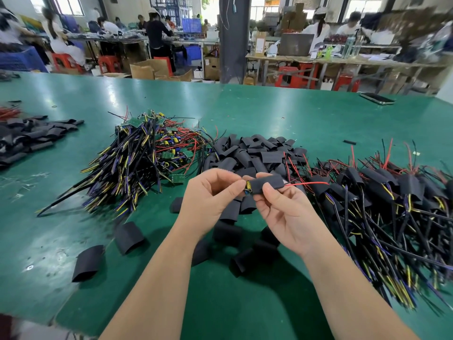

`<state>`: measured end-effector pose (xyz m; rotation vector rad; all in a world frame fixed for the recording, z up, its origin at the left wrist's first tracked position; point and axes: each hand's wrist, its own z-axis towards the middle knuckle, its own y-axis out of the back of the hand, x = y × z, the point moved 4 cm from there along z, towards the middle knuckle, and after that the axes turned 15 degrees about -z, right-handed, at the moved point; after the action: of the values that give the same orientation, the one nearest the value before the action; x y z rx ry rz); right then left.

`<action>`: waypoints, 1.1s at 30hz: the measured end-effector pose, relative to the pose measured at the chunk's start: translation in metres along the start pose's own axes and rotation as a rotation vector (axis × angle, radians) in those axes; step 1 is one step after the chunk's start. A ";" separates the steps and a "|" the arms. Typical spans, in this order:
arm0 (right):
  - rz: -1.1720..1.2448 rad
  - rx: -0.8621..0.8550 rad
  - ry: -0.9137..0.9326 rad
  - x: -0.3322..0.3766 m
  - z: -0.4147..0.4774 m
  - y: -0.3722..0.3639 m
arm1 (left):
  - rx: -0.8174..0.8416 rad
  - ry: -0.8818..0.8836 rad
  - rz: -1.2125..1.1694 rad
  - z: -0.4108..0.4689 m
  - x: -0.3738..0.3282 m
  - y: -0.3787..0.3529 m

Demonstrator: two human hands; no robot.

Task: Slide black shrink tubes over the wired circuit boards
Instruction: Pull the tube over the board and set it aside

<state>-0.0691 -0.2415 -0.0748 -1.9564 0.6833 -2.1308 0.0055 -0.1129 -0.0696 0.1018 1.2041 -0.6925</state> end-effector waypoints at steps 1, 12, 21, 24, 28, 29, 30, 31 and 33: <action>-0.011 0.005 0.011 0.001 0.000 0.000 | -0.014 0.010 0.010 0.000 0.002 0.001; -0.036 -0.050 0.006 0.002 0.000 -0.001 | -0.048 0.006 0.078 0.002 0.009 0.003; -0.100 -0.089 0.062 -0.003 0.003 -0.001 | -0.119 -0.107 0.199 -0.002 0.002 0.002; -0.143 -0.132 0.096 -0.006 0.004 -0.001 | -0.132 -0.094 0.190 -0.003 0.003 0.002; -0.201 -0.170 0.134 -0.003 0.003 0.004 | -0.077 -0.071 0.166 -0.001 0.004 -0.002; -0.211 -0.174 0.140 -0.002 0.003 0.005 | -0.050 -0.059 0.148 -0.001 0.004 -0.003; -0.220 -0.172 0.148 -0.001 0.002 0.006 | -0.024 -0.040 0.129 -0.001 0.004 -0.004; -0.232 -0.169 0.161 0.000 0.002 0.007 | -0.008 -0.022 0.115 -0.001 0.005 -0.005; -0.277 -0.172 0.193 0.002 0.002 0.008 | -0.009 0.016 0.089 -0.002 0.007 -0.005</action>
<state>-0.0694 -0.2500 -0.0768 -2.0544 0.6811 -2.5292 0.0027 -0.1186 -0.0751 0.1530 1.2109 -0.6095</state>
